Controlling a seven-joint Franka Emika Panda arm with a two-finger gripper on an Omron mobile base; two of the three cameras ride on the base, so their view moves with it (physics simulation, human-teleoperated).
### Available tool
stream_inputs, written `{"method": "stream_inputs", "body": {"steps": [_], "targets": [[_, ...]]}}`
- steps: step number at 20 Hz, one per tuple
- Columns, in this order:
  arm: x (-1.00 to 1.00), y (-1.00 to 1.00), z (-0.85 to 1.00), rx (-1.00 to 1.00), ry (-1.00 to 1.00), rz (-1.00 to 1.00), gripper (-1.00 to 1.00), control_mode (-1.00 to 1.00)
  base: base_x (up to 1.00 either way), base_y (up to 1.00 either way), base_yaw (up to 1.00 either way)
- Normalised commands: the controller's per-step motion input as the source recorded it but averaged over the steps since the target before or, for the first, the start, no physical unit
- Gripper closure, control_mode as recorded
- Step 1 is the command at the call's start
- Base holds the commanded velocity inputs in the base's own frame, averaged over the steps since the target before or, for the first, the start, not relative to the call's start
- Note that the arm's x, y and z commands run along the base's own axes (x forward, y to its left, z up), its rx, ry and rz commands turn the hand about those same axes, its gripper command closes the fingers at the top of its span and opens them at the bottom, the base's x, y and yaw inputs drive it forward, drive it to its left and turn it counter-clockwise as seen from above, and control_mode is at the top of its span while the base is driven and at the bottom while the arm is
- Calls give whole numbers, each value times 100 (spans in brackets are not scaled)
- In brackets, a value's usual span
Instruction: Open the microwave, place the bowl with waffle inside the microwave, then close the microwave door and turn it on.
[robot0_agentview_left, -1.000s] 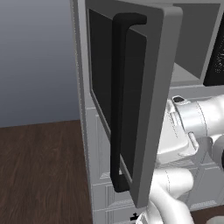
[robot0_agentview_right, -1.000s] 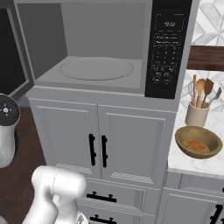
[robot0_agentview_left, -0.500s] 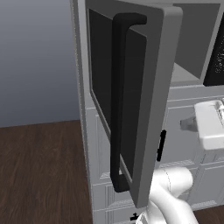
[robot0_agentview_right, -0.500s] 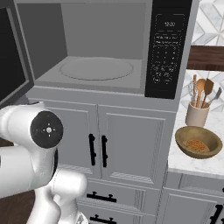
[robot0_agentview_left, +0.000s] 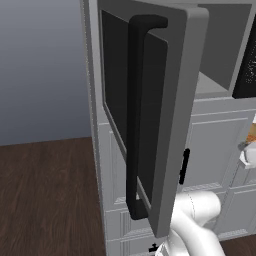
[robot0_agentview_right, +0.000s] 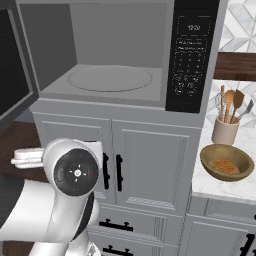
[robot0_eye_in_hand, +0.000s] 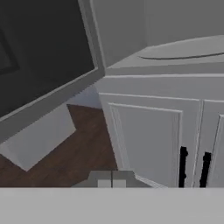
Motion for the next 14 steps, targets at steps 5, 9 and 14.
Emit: {"method": "stream_inputs", "body": {"steps": [5, 9, 14], "targets": [[0, -100, -19, 5, 31, -29, 100, -100, 0, 0, 0], [0, -100, -9, 11, 23, -30, -100, -100, 0, 0, 0], [0, -100, -15, 18, 1, -29, -100, -100, 0, 0, 0]]}}
